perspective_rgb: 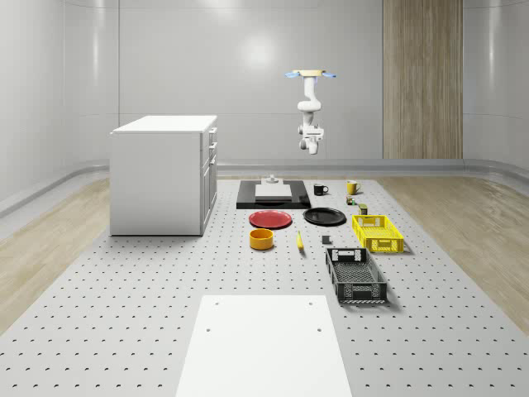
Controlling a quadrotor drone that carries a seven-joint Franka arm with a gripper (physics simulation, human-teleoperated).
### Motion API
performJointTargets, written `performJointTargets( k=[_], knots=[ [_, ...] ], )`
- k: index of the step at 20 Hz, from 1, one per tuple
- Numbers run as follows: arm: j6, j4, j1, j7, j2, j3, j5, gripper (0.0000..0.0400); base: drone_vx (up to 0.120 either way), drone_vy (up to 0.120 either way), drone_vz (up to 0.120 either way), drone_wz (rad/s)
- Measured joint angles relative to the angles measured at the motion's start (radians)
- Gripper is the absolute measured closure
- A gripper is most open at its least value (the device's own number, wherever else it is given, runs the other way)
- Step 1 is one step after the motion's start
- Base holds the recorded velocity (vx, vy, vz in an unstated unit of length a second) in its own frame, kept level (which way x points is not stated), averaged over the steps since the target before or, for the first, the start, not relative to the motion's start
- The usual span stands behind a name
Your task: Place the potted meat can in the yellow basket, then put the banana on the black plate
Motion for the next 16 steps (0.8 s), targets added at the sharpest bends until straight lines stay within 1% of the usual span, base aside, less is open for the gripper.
performJointTargets(
  k=[3, 8, 12, 16],
  knots=[
    [-0.053, 0.063, -0.002, -0.001, 0.007, 0.001, 0.001, 0.0000, 0.000, 0.000, 0.000, 0.000],
    [-0.124, 0.170, -0.003, -0.002, 0.040, 0.002, 0.001, 0.0000, 0.000, 0.000, 0.000, 0.000],
    [-0.162, 0.236, -0.004, -0.002, 0.065, 0.003, 0.002, 0.0000, 0.000, 0.000, 0.000, 0.000],
    [-0.182, 0.273, -0.005, -0.003, 0.079, 0.003, 0.002, 0.0000, 0.000, 0.000, 0.000, 0.000]
  ],
)
